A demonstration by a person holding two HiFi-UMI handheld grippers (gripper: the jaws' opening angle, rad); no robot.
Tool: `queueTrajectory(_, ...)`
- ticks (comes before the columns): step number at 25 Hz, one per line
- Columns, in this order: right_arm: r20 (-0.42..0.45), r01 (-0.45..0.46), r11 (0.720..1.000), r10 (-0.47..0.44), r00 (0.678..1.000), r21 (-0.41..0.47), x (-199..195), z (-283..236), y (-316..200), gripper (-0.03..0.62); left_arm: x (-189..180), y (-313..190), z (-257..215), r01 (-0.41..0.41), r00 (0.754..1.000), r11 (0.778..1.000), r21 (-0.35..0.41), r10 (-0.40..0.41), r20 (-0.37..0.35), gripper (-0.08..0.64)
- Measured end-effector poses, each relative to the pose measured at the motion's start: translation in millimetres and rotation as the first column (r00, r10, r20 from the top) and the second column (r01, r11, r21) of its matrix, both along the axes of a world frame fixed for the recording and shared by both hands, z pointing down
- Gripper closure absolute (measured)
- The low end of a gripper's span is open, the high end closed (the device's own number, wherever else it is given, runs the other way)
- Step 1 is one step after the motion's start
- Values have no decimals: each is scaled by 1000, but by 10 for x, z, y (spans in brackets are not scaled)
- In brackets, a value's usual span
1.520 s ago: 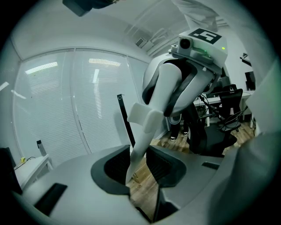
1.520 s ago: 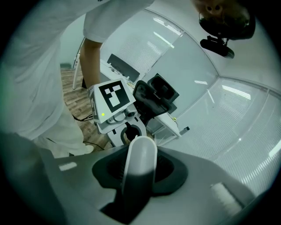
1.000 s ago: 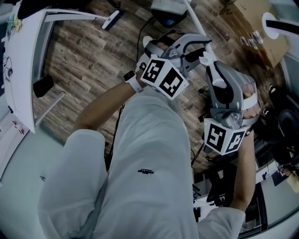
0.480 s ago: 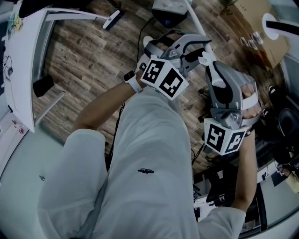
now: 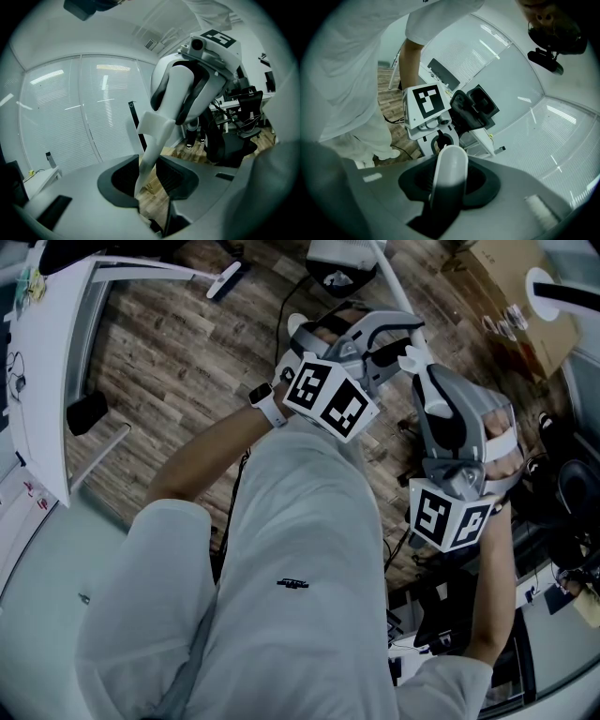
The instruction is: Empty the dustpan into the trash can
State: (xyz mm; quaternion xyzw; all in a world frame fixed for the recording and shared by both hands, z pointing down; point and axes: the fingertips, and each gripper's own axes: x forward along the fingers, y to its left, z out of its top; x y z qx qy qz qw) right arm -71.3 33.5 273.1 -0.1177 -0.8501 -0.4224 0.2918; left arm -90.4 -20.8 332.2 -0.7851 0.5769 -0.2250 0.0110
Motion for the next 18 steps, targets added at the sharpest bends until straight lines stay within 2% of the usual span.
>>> queueTrajectory(11,10,13,1000,-13,1000,18,55,-37,55,471,49,41,-49,-7,999,1000,7,7,36,445)
queueTrajectory(18,26,-36,999,36,999,0,108,-83,-20,470,116,-26,-87,-21,999,1000,17,20,33,445)
